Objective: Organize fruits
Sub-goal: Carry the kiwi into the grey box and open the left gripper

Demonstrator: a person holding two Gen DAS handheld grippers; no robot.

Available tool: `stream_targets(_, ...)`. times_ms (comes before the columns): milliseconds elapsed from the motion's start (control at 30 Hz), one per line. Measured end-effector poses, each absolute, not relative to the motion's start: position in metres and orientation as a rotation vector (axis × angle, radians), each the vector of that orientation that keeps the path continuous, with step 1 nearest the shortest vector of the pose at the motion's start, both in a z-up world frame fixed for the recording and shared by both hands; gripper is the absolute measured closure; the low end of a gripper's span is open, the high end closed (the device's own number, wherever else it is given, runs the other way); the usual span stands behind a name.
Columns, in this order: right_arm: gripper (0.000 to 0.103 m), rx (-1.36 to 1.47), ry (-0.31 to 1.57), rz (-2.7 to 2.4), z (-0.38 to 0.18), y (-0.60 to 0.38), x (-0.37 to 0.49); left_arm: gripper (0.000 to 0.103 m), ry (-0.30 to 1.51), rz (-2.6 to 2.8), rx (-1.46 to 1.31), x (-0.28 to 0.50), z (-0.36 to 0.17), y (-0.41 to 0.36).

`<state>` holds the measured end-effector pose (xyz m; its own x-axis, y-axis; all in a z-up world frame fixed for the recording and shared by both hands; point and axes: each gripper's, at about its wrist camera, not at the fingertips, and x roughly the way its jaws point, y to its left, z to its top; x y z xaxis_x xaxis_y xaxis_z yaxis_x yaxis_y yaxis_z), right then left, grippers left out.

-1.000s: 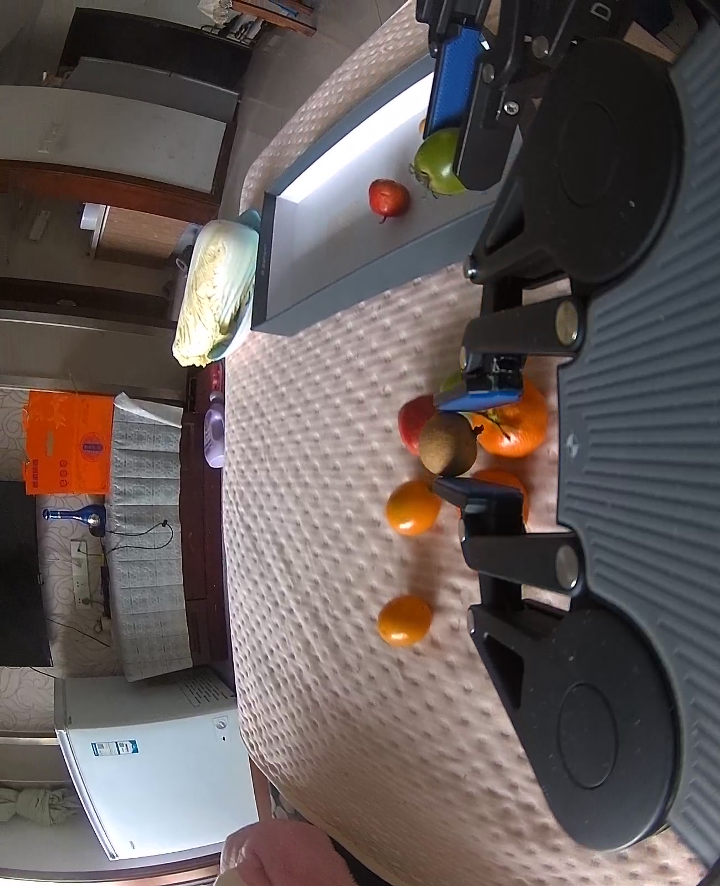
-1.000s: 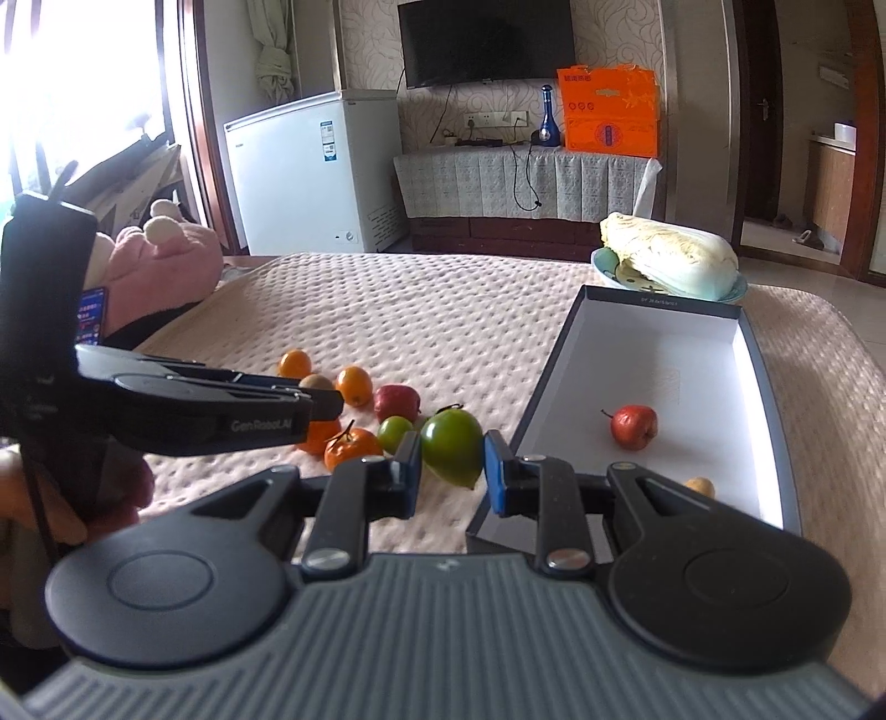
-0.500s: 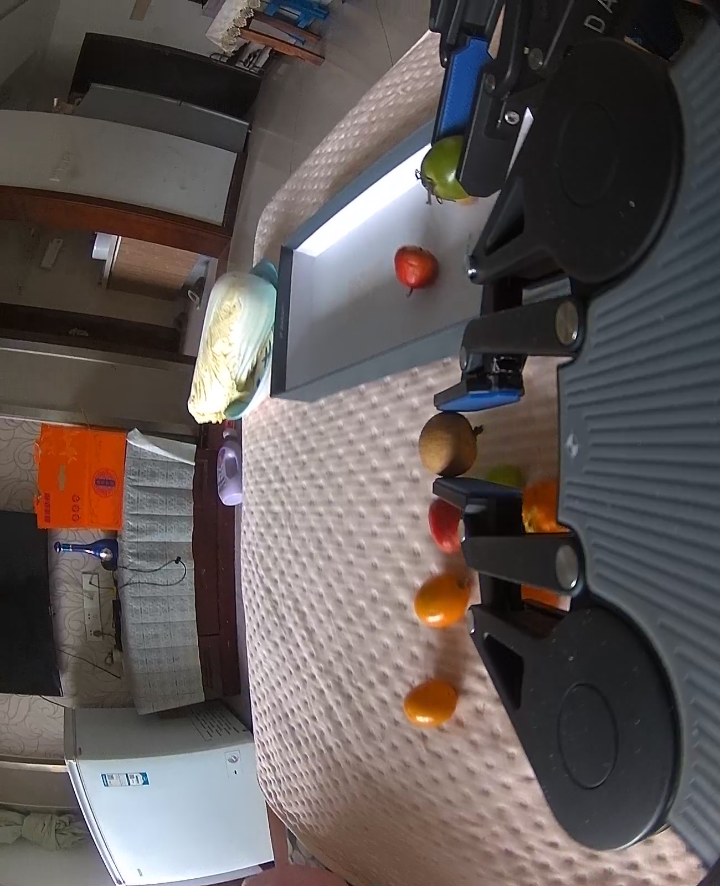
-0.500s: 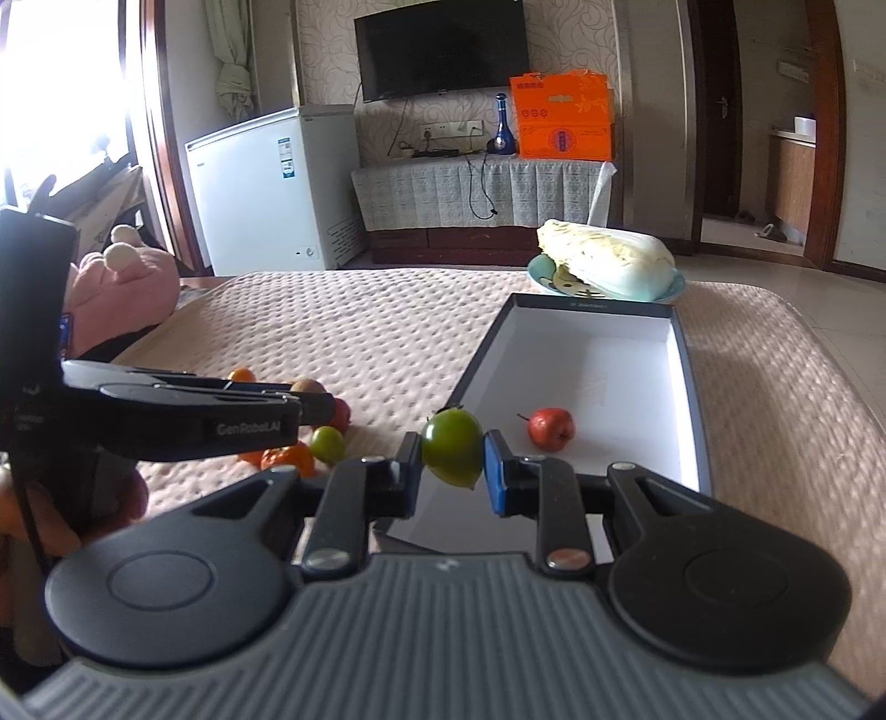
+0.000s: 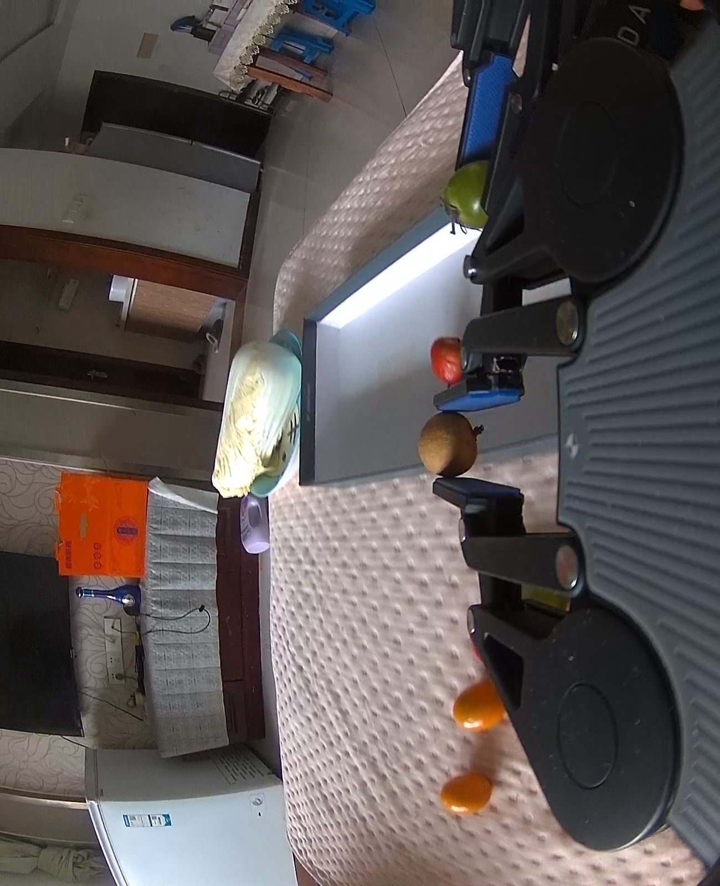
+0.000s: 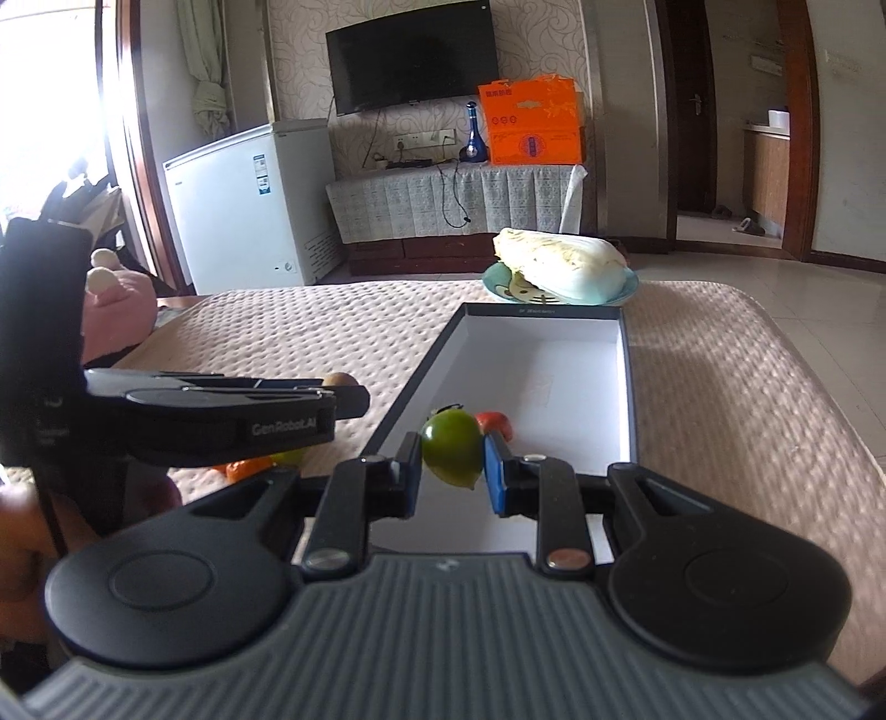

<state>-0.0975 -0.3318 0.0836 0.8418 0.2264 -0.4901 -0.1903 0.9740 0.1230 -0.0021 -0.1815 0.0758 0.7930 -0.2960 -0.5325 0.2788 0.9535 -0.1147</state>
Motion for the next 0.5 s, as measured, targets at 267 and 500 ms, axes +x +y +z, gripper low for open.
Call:
stream_targets(267,0.076,0.072,0.541,0.198,0.080,-0.341,-0.099,0.073,0.567,-0.354,-0.017,0.008,0.071,-0.206)
stream_targets(500,0.076,0.072,0.556,0.173,0.077,-0.348,-0.098,0.073,0.567,-0.392,-0.009,0.013,0.070,-0.223)
